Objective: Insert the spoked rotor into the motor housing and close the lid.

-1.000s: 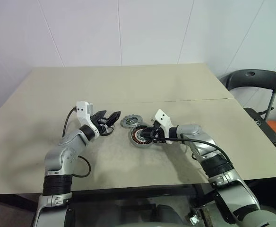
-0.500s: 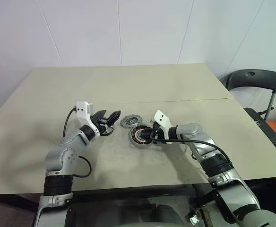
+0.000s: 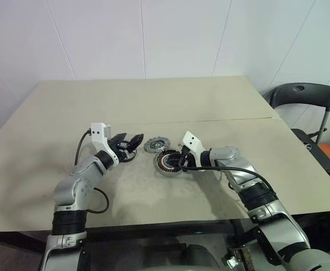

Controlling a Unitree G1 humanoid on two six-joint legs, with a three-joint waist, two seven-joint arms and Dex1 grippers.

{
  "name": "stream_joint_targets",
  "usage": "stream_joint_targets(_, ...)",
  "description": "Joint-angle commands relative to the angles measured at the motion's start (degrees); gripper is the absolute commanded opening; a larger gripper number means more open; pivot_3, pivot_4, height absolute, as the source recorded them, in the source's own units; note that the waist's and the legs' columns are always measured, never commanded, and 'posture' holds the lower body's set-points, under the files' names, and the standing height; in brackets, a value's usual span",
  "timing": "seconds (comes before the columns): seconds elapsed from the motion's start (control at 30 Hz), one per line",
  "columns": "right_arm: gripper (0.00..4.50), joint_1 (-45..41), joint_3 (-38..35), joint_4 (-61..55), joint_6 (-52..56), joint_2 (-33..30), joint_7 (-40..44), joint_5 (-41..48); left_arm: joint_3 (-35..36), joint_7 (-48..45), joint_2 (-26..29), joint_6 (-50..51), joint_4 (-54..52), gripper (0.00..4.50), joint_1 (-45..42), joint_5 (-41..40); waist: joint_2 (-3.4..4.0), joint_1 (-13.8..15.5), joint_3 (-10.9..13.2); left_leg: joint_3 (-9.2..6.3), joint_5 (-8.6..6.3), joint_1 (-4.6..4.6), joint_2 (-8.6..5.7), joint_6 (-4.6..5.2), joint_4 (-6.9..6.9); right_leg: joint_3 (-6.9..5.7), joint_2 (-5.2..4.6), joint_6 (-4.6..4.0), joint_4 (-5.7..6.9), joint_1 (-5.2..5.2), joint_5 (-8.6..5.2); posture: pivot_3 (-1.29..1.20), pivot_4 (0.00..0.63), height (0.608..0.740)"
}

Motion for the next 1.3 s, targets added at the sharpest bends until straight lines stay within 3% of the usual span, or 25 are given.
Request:
stream_joint_targets(0.03, 2.01, -0.2, 0.0, -0.5, 0.3, -0.7, 1.1, 0.2, 0.0, 0.0, 0.0, -1.0, -0.8, 4.50, -1.2, 0.4, 0.00, 0.0, 0.0, 0.00, 0.00, 0.00, 0.00, 0.00, 0.00, 0.00, 0.00, 0.00, 0.00, 0.00, 0.00, 0.00, 0.000, 0.740)
stream_joint_targets(0.23, 3.96, -1.1, 0.0, 1.3, 0.0, -0.5, -0.4, -1.0, 0.1, -0.2, 0.0, -1.2, -0.1, 4.50, -1.6, 0.6, 0.00, 0.0, 0.0, 0.00, 0.00, 0.00, 0.00, 0.00, -0.01, 0.00, 0.00, 0.00, 0.00, -0.02, 0.00, 0.00, 0.000, 0.740)
stream_joint_targets(0.4, 3.96, -1.5, -0.1, 2.0, -0.4, -0.1, -0.9, -1.0, 0.1, -0.1, -0.1, -1.3, 0.0, 4.50, -1.6, 0.9, -0.01, 0.1, 0.0, 0.00, 0.00, 0.00, 0.00, 0.00, 0.02, 0.00, -0.01, -0.01, 0.00, 0.02, 0.01, 0.00, 0.000, 0.740)
stream_joint_targets(0.57, 3.96, -3.5, -6.1, -0.5, 6.7, 1.4, 0.5, 6.4, 0.3, -0.2, -0.1, -1.4, 0.0, 4.50, -1.4, 1.0, -0.01, 0.1, 0.0, 0.00, 0.00, 0.00, 0.00, 0.00, 0.01, 0.00, -0.01, -0.02, 0.01, 0.00, 0.02, 0.00, 0.000, 0.740)
stream_joint_targets(0.7, 3.03, -3.8, -7.6, -2.9, 9.1, 1.3, 1.4, 9.5, 0.3, -0.2, -0.2, -1.5, 0.0, 4.50, -1.4, 1.0, 0.00, 0.1, 0.0, 0.00, 0.00, -0.02, 0.00, 0.00, 0.00, 0.00, -0.01, -0.02, 0.00, -0.03, 0.02, 0.00, 0.000, 0.740)
stream_joint_targets(0.9, 0.94, -1.1, -3.7, -4.7, 6.6, 0.6, 0.4, 6.2, 0.2, -0.3, -0.1, -1.4, 0.3, 4.50, -1.8, 1.0, 0.00, 0.0, 0.0, 0.00, 0.00, -0.03, 0.00, 0.00, -0.02, 0.00, -0.01, -0.02, -0.01, -0.05, 0.01, 0.00, 0.000, 0.740)
stream_joint_targets(0.93, 0.94, -0.6, -3.0, -4.9, 5.5, 0.5, 0.2, 5.5, 0.2, -0.4, 0.0, -1.4, 0.4, 4.50, -1.9, 1.1, 0.00, 0.0, 0.0, 0.00, 0.00, -0.03, 0.00, 0.00, -0.02, 0.00, -0.01, -0.02, -0.01, -0.05, 0.01, 0.00, 0.000, 0.740)
stream_joint_targets(1.07, 0.02, 0.6, -3.5, -5.1, 4.2, 1.4, -0.3, 6.3, 0.2, -0.5, 0.1, -1.3, 0.4, 4.50, -1.8, 1.1, 0.00, 0.1, 0.0, 0.01, 0.00, -0.04, 0.00, 0.00, -0.01, 0.00, -0.01, -0.02, -0.01, -0.05, 0.01, 0.00, 0.000, 0.740)
stream_joint_targets(1.3, 0.02, 0.0, -2.5, -2.9, 2.6, 2.2, -2.3, 4.4, 0.0, -0.3, 0.2, -0.9, -0.4, 4.50, -1.6, 1.1, 0.00, 0.0, 0.0, 0.01, 0.00, -0.03, 0.00, 0.00, -0.02, 0.00, -0.01, -0.02, 0.00, -0.06, 0.01, 0.00, 0.000, 0.740)
